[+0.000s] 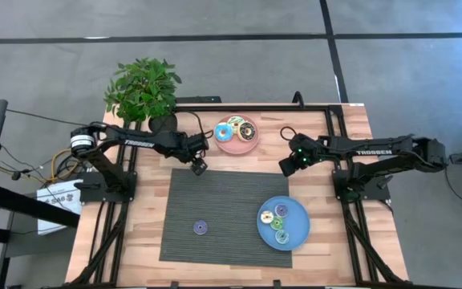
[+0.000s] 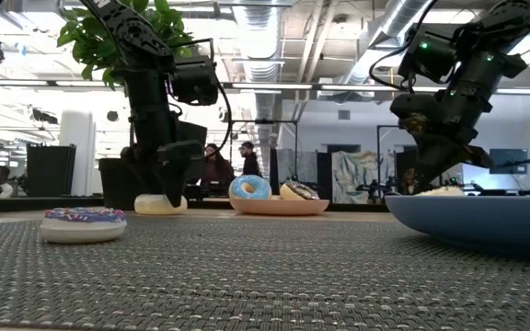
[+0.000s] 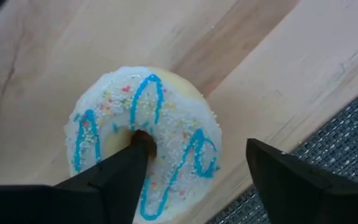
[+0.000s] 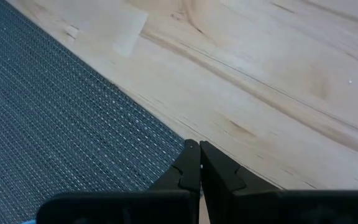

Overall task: Pick & Place donuts
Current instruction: Put the large white donut on the pink plate

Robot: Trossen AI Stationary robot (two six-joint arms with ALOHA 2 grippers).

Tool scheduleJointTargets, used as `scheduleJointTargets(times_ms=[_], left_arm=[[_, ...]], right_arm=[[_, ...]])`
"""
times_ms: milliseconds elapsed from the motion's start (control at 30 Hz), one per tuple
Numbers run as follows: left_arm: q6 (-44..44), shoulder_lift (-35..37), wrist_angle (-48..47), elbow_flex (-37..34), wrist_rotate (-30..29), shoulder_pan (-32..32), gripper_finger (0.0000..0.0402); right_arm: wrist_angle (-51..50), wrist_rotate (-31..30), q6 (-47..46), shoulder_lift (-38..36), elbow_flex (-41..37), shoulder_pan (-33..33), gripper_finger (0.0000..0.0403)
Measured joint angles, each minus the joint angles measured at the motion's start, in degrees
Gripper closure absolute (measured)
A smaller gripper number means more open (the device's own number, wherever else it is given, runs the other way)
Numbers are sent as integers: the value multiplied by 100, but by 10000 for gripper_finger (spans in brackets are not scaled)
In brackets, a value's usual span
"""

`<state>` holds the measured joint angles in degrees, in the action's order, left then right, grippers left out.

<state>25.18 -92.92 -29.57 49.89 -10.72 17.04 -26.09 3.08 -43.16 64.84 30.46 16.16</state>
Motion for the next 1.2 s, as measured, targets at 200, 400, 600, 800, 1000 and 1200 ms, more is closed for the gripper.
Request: scheduleJointTargets(times_ms=[200,400,600,800,1000,1200], left_arm=[[8,0,-4,0,7,0,178],[80,0,-6,2,21,0,196],[146,0,-5,11,22,0,205],[103,0,-40,365,-1,-39,208],[-355,0,-46,1001,-91,-113,208],[-561,2,-500,1551,-435,-232,208]], right_arm=[[3,1,2,0,0,0,402],[3,-1,7,0,0,0,402],[3,-1,11,0,0,0,402],[3,-6,114,0,0,0,402],[3,-13,141,0,0,0,402],[3,-18,162,0,0,0,402]])
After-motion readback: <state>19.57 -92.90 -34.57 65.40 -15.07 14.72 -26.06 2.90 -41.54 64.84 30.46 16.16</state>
